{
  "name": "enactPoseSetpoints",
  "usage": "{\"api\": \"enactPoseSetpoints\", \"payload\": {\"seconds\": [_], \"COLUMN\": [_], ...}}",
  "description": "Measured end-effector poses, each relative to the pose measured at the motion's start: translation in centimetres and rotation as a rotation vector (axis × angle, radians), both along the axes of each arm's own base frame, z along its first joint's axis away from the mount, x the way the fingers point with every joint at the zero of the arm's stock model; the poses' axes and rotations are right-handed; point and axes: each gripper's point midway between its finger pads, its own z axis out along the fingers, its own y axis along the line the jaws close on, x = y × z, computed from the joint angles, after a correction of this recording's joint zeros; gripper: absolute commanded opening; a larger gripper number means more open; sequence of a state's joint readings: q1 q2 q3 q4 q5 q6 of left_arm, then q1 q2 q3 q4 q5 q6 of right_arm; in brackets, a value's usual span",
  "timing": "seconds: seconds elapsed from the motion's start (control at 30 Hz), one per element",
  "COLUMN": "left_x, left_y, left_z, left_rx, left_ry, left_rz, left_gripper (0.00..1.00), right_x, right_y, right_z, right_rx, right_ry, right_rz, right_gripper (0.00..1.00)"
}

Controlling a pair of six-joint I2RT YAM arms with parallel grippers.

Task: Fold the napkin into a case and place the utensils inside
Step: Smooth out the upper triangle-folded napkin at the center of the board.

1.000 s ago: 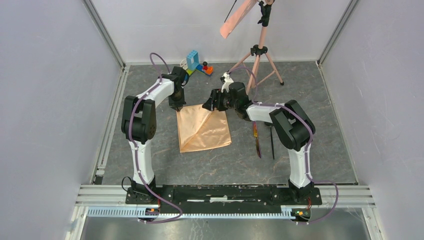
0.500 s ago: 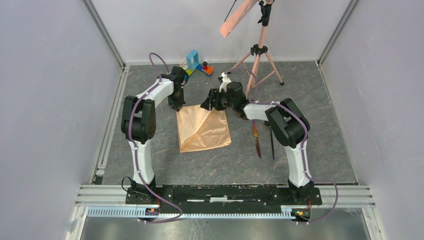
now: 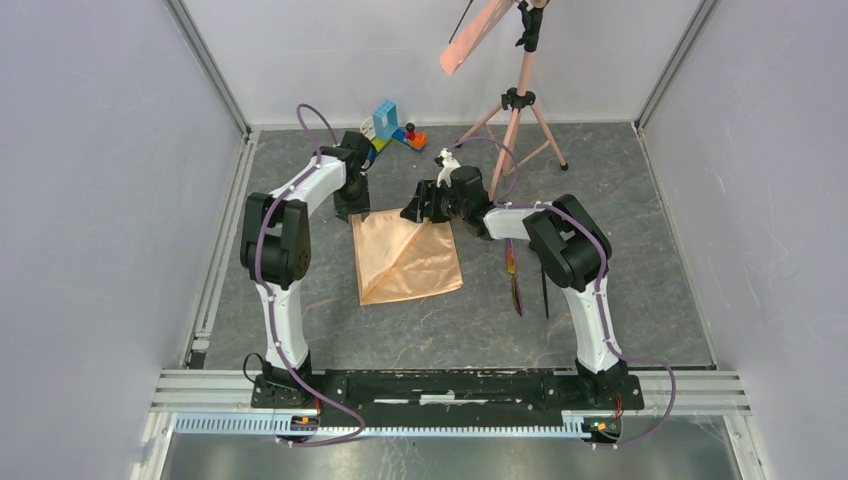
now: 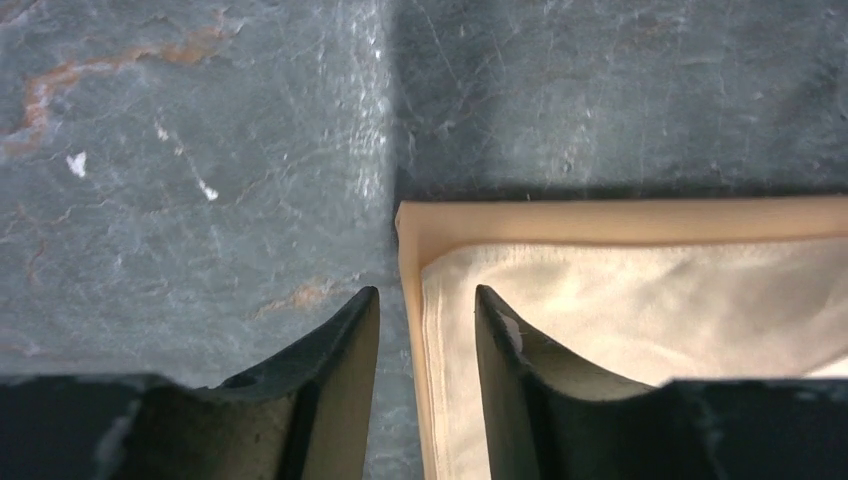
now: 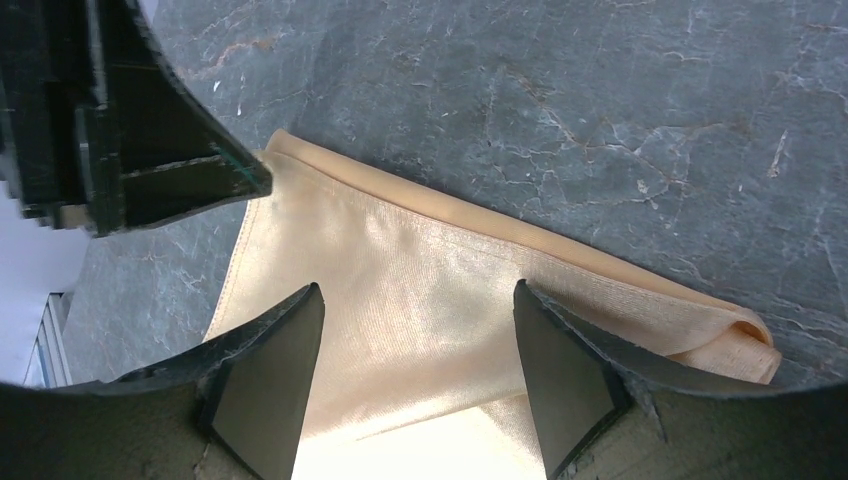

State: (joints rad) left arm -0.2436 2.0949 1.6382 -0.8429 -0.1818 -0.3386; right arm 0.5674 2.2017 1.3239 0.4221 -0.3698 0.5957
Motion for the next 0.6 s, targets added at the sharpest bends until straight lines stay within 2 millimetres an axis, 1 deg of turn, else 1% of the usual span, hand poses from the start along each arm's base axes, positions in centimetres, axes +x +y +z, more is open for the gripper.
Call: {"api": "enactPoseSetpoints", "payload": {"seconds": [0.07,0.13,0.17,0.23,0.27,0.3,0.33,0.4,0.43,0.53,0.6], "left_x": [-0.2,-1.1,-1.8,-3.7,-4.8,-5.6,-6.7,-7.9,-8.3,-10.0,-11.1], "left_y": [0.0,-0.1,-0.3,-1.4,-2.3,-3.1,-4.7,-6.3,-7.2,-8.8,-9.1], "left_z": [0.8,2.3,3.3,5.5,6.6,7.2,7.9,7.7,7.1,3.6,1.7], "left_rx": [-0.006,-0.029,-0.060,-0.166,-0.246,-0.308,-0.433,-0.556,-0.617,-0.716,-0.736], "left_ry": [-0.013,-0.041,-0.067,-0.131,-0.167,-0.194,-0.238,-0.244,-0.235,-0.139,-0.074], "left_rz": [0.000,-0.002,0.000,0.010,0.015,0.018,0.015,0.025,0.029,0.054,0.076], "left_gripper": [0.50,0.47,0.43,0.32,0.24,0.19,0.16,0.14,0.14,0.13,0.12], "right_x": [0.1,0.1,0.1,0.1,0.1,0.1,0.1,0.1,0.1,0.1,0.1], "right_y": [0.1,0.1,0.1,0.1,0.1,0.2,0.2,0.2,0.2,0.3,0.3], "right_z": [0.0,0.0,0.1,0.1,0.1,0.1,0.1,0.2,0.2,0.2,0.2], "right_rx": [0.004,0.006,0.006,0.008,0.009,0.010,0.010,0.013,0.014,0.016,0.016], "right_ry": [-0.005,-0.007,-0.008,-0.010,-0.010,-0.010,-0.010,-0.012,-0.013,-0.012,-0.012], "right_rz": [0.000,0.000,0.000,0.001,0.002,0.003,0.004,0.006,0.007,0.010,0.011], "right_gripper": [0.76,0.76,0.76,0.76,0.76,0.76,0.76,0.76,0.76,0.76,0.76]}}
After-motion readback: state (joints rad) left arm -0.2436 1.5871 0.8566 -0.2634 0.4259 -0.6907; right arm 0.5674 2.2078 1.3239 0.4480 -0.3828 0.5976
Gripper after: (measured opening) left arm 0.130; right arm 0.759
